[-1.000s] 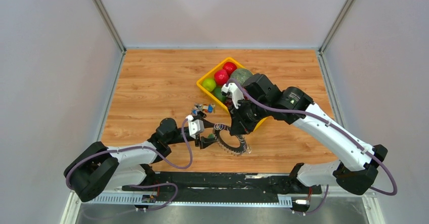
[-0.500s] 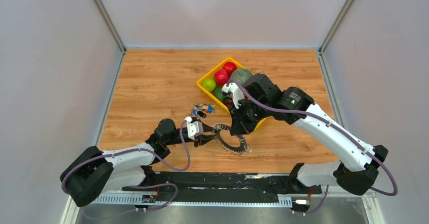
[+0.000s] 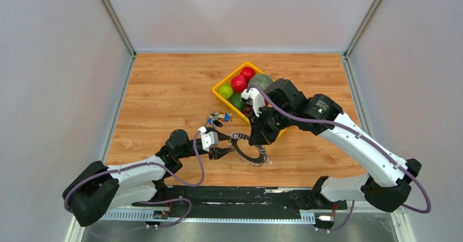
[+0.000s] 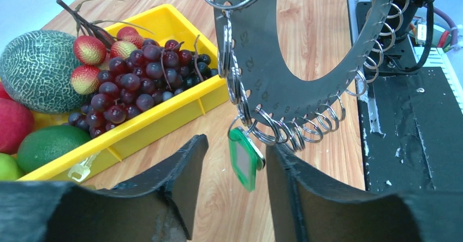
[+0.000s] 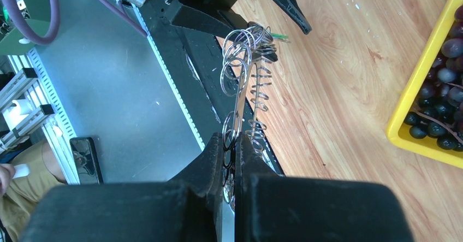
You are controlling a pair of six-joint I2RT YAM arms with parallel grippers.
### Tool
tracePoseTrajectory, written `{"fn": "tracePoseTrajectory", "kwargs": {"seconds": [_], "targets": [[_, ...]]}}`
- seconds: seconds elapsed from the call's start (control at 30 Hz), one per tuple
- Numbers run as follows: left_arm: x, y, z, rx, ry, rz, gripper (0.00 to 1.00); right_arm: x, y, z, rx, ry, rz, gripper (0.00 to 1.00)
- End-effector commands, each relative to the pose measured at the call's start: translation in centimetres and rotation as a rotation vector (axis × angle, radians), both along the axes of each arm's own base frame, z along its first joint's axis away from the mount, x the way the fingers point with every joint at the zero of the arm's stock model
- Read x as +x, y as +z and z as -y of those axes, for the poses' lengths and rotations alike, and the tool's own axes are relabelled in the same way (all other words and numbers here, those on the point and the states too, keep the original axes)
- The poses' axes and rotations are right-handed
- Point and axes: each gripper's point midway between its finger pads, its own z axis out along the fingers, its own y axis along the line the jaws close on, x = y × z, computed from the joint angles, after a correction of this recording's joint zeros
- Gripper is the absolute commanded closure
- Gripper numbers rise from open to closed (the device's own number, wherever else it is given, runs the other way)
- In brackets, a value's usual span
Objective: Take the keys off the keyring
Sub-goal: Pick up the key from the keyring.
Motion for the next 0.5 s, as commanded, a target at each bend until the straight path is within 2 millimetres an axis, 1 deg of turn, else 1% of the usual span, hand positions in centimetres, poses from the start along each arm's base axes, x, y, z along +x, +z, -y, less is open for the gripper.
{"fn": "tracePoseTrajectory", "kwargs": {"seconds": [0.0,0.03,0.07,0.1,0.17,0.3,0.37,0.43,0.47], "targets": [[-0.17,0.75,0.19,-0.018,-0.011,0.024,0.5,0.02,3.08,-0.28,0.09,0.003,0.055,1.0],[-0.13,0.81,0.23,-0.018,-0.011,0.024,0.54,-0.04,3.16,-0.28,0.093,0.006,0.057,1.0],[-0.11,0.81,0.24,-0.018,-0.01,0.022,0.56,-0.07,3.2,-0.3,0.094,0.006,0.055,1.0],[-0.07,0.78,0.22,-0.018,-0.008,0.021,0.61,-0.09,3.26,-0.26,0.095,0.005,0.055,1.0],[0.02,0.7,0.2,-0.015,-0.003,0.02,0.65,-0.12,3.34,-0.22,0.097,0.004,0.056,1.0],[0.13,0.77,0.18,-0.018,0.006,0.015,0.62,-0.25,3.48,-0.14,0.101,0.003,0.054,1.0],[0.18,0.86,0.14,-0.02,0.01,0.016,0.65,-0.28,3.51,-0.11,0.101,0.003,0.055,1.0],[0.23,1.13,0.1,-0.025,0.015,0.023,0.72,-0.26,3.39,-0.01,0.097,0.0,0.055,1.0],[0.26,1.25,0.04,-0.027,0.018,0.024,0.78,-0.25,3.33,0.08,0.095,-0.004,0.056,1.0]]}}
